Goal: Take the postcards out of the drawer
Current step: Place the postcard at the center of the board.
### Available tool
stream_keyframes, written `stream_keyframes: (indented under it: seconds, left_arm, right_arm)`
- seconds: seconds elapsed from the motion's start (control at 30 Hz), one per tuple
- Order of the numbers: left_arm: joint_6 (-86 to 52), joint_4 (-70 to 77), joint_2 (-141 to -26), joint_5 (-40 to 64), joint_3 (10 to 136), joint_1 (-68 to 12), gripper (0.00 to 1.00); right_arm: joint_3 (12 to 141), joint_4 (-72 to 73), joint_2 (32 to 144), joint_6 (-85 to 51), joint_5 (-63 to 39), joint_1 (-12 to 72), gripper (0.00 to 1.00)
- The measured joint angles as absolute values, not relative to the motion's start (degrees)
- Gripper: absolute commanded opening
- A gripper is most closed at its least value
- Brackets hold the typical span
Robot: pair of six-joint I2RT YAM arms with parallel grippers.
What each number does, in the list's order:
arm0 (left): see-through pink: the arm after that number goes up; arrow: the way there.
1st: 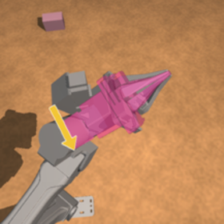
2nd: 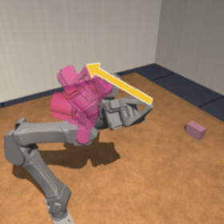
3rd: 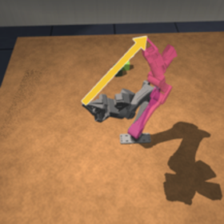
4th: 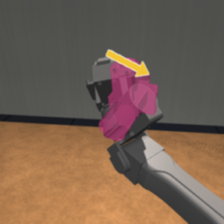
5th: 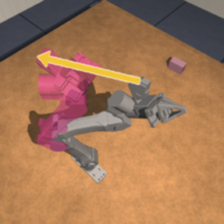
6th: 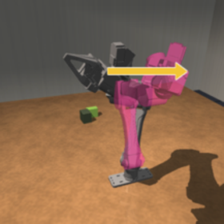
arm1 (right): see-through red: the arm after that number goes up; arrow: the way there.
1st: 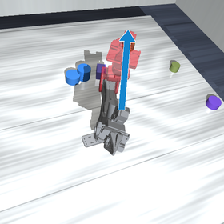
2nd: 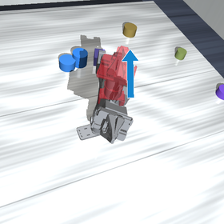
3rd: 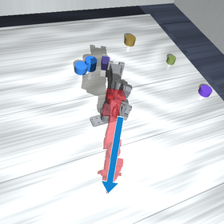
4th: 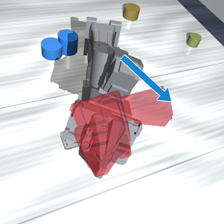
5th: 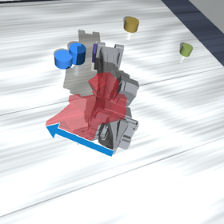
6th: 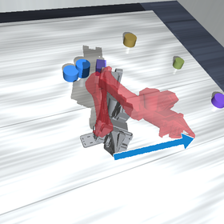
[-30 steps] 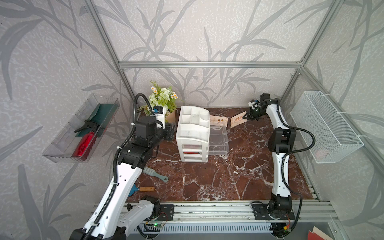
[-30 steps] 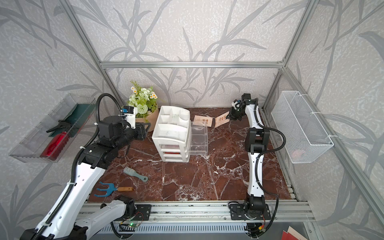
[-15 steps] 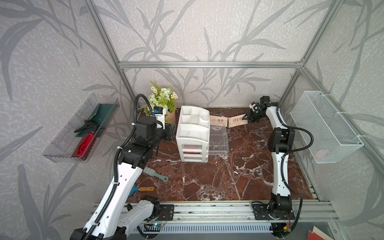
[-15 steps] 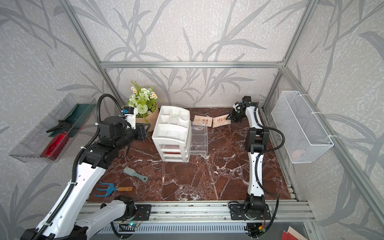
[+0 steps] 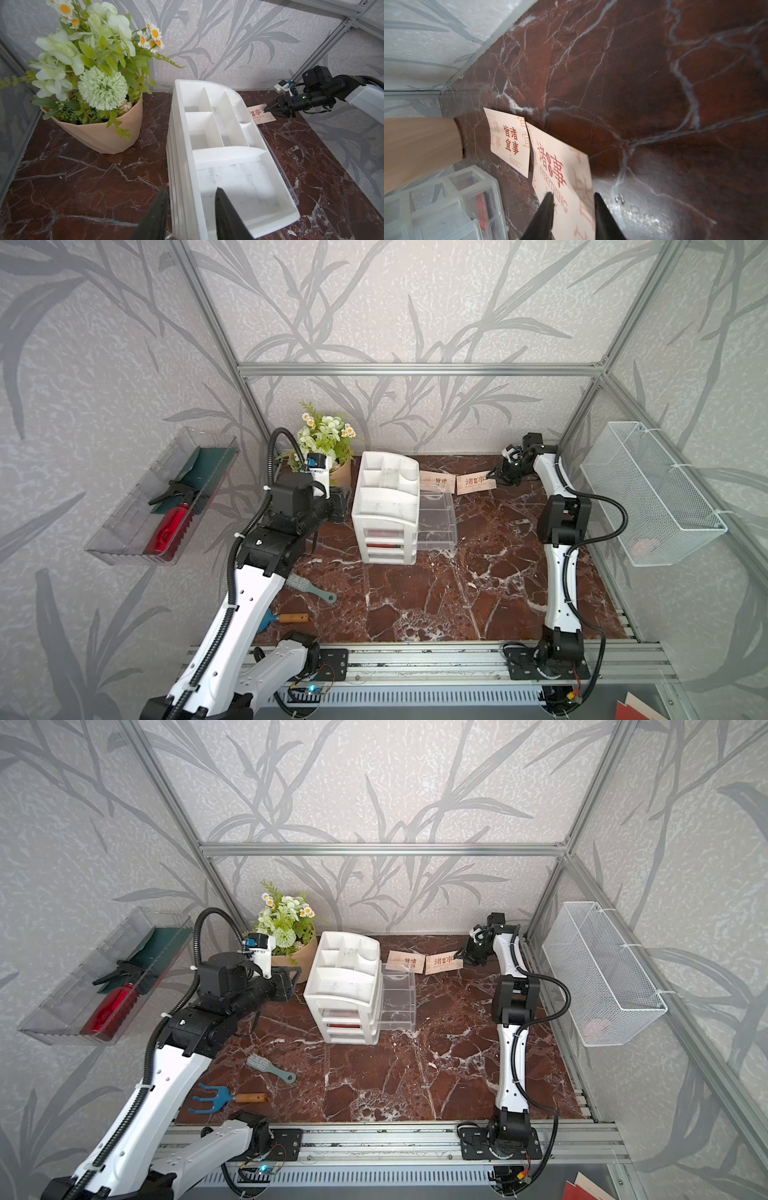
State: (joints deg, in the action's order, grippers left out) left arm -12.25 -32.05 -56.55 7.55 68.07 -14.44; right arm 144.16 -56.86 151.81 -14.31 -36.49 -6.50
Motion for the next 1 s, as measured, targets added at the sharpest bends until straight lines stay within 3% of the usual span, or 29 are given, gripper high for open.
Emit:
stream_keyframes:
  seconds: [0.57,1.0]
  left_arm:
    - [-12.3,-32.2,-56.6,7.6,68.1,-14.2,0.38]
    - [-12.7,-32.1,-57.2,8.1,68.1,-14.1,0.38]
  right_arm:
    - [143.0,-56.8,151.6,-13.4,-34.5,-7.6,0.40]
    - [127.3,-51.9,143.1,-12.2,-35.2,-4.7,0.37]
